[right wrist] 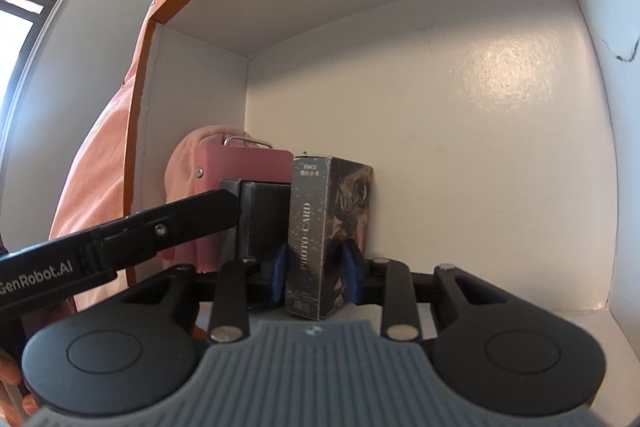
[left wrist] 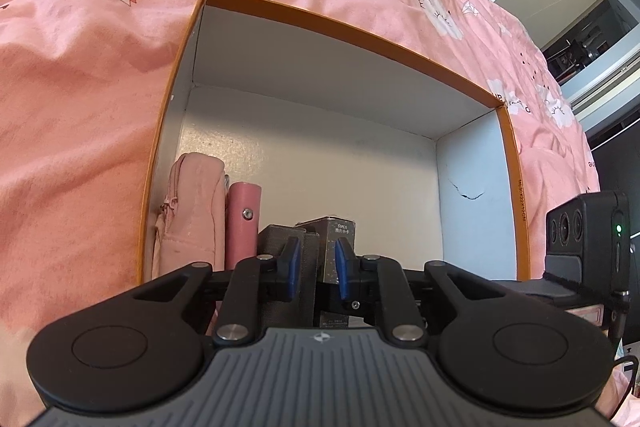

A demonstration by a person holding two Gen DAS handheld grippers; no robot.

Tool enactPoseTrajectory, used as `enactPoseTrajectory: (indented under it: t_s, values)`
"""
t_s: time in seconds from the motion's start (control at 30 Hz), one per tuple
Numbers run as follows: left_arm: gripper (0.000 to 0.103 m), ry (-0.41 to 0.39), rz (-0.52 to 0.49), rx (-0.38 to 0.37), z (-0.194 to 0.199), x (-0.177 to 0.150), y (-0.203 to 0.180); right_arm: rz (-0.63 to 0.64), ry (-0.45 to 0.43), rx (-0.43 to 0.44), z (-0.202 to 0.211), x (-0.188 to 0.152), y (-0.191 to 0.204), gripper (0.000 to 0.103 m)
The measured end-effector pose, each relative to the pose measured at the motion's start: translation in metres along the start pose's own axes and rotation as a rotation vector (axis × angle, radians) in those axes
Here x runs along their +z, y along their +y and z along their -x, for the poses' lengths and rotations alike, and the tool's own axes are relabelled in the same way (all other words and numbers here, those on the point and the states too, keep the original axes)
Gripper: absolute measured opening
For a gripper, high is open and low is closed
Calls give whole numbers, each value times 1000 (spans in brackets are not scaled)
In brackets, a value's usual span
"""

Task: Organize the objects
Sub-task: 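Place the grey block and PHOTO CARD box beside the pink wallet and release, then grasp the small cardboard box with the right tool while the left approaches the yellow tape measure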

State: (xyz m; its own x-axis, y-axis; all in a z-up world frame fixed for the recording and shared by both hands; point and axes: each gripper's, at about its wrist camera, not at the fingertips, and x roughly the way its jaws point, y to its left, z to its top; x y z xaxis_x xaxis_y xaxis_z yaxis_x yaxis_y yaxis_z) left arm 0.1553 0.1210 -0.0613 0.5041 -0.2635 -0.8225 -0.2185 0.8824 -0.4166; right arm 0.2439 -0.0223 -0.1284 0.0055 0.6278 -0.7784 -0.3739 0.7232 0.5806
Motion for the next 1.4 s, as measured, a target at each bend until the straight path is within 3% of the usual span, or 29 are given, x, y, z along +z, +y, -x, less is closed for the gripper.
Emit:
enactPoseTrajectory:
  t_s: [0.33, 0.43, 0.67, 0.97, 1.17, 1.3, 1.4]
  values:
    - [19, 4, 22, -17, 0, -3, 2, 52, -24, 0, 7, -4, 8, 34]
    - [19, 2, 17, -12, -1, -3, 1, 61, -23, -12, 4, -3, 6, 21]
    - [18, -5, 6, -2, 0, -5, -1, 68, -28, -25, -2, -4, 11, 19]
    - [19, -73, -138, 44, 31, -19, -24, 199, -135, -159, 49, -23, 34, 21]
    - [19, -96, -249, 29, 63, -42, -43, 245, -231, -178, 97, -55, 46, 21]
    - [22, -65, -292, 2, 74, -64, -50, 249, -279, -213, 124, -81, 46, 21]
    - [22, 2, -284, -35, 72, -80, -51, 217, -284, -248, 141, -99, 41, 21]
